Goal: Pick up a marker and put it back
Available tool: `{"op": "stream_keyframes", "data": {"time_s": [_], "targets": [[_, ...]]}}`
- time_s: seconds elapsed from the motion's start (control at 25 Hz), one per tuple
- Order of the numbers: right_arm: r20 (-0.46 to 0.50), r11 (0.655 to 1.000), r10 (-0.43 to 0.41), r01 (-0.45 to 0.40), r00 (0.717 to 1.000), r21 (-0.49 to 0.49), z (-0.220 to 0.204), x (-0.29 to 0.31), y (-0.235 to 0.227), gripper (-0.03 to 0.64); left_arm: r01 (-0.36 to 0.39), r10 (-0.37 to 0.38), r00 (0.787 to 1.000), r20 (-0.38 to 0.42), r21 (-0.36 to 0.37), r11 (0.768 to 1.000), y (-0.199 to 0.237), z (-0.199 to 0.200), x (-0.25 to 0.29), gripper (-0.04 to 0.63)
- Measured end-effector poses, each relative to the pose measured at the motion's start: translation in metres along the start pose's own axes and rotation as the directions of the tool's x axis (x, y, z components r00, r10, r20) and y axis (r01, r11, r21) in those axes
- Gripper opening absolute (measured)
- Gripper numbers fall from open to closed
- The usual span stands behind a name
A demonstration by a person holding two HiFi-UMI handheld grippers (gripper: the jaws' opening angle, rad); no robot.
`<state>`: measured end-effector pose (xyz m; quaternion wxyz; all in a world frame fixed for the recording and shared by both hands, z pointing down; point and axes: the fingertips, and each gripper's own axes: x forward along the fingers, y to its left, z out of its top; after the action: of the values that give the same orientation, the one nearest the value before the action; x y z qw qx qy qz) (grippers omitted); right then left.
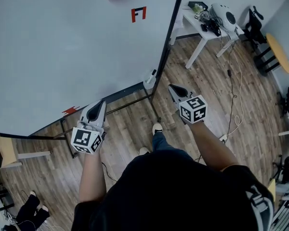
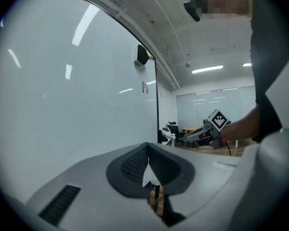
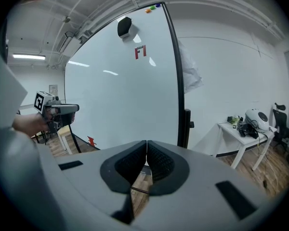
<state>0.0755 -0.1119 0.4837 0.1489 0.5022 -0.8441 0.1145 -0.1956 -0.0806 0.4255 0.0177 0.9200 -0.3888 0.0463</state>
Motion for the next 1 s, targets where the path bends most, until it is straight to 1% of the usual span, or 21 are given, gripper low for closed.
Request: {"op": "stream_keyframes", "data": {"time_s": [0.24, 0.56, 0.72, 1.0], "targets": [[0.011, 1.0, 0.014, -0.014, 1.0, 0.015, 0.001, 0.016, -0.019, -0.002, -0.009, 0.01, 1.0, -0.01, 0.022, 1.0, 0.002, 0.006, 0.018, 0.012], [0.004, 0.998, 0.047, -0.047, 0.999, 0.035, 0.0, 0.046, -0.046, 0.008, -0.025, 0.026, 0.999, -0.03, 0.024, 0.999, 0.008, 0.007, 0.051, 0.012], [-0.014, 0.997, 0.069, -0.068, 0.998, 0.042, -0.005, 0.062, -0.058, 0.019, -0.013, 0.013, 0.999, -0.031, 0.026, 1.0, 0.005, 0.005, 0.066, 0.012], [-0.055, 0.992, 0.113, -0.11, 0.992, 0.065, -0.022, 0.092, -0.07, 0.041, -0.028, 0.029, 0.997, -0.065, 0.012, 1.0, 0.01, -0.007, 0.086, 0.012]]}}
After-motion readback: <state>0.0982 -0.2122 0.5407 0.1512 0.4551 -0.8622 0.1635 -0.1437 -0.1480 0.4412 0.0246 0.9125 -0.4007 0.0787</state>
